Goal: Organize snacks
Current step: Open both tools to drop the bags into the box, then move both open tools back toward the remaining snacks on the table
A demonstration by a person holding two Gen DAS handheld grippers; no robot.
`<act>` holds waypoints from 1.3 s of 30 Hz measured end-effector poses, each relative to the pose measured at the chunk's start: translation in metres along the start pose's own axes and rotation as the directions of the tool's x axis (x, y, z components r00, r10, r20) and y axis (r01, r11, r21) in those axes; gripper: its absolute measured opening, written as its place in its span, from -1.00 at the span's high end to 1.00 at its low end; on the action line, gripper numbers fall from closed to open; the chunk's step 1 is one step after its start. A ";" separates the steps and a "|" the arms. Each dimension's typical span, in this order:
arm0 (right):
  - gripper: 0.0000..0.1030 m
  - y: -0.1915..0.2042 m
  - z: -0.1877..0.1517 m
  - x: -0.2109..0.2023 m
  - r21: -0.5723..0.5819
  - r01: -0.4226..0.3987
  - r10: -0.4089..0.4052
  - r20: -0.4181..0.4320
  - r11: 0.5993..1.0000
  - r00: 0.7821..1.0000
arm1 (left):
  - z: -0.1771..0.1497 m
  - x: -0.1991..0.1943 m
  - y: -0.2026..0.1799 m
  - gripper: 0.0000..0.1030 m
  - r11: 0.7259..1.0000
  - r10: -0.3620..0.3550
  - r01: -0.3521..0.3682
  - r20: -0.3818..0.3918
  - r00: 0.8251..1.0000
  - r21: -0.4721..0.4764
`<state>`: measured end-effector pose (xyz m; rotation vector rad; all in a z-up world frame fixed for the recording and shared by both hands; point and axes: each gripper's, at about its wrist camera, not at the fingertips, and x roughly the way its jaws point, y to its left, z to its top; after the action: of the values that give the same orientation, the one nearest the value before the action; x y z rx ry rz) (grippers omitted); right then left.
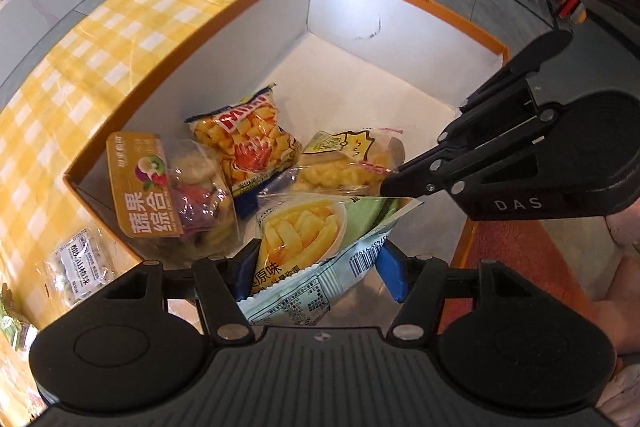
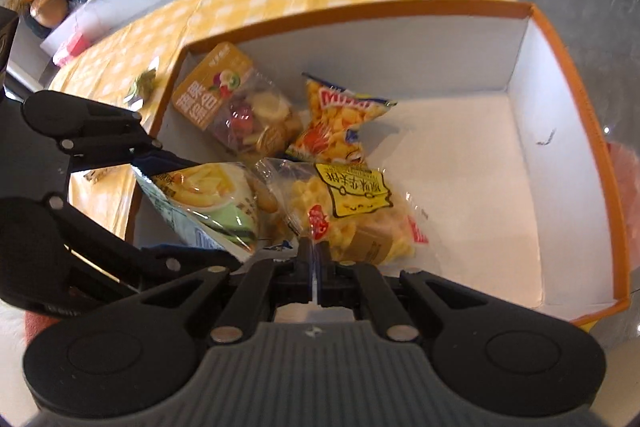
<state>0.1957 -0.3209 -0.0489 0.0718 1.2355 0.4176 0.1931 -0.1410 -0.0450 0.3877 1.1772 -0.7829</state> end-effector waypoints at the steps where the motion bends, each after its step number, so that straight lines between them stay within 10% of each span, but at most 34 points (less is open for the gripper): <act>1: 1.00 0.000 0.001 0.002 0.007 -0.014 0.014 -0.021 1.000 1.000 | 0.000 0.002 0.000 -0.44 1.000 -0.004 0.004 -0.006 1.000 0.001; 19: 0.98 0.015 0.005 0.010 0.019 -0.041 0.043 -0.163 0.999 0.986 | -0.024 -0.053 0.001 -0.54 0.999 -0.045 0.050 0.178 0.983 -0.022; 29: 0.38 0.026 0.015 -0.018 -0.003 -0.020 0.020 -0.075 1.000 0.997 | -0.059 -0.091 0.012 -0.40 0.971 0.114 -0.024 0.372 0.921 -0.239; 36: 0.34 0.014 0.023 -0.008 0.104 -0.021 0.027 -0.056 0.994 0.998 | -0.085 -0.096 0.018 -0.40 0.935 0.191 -0.043 0.397 0.898 -0.353; 39: 0.68 0.019 0.019 0.003 0.134 -0.075 0.083 -0.050 0.988 0.995 | -0.099 -0.100 0.021 -0.40 0.915 0.216 -0.041 0.400 0.891 -0.402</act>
<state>0.2087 -0.2989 -0.0396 0.2244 1.3175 0.4080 0.1251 -0.0284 0.0089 -0.0418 0.8384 -0.4680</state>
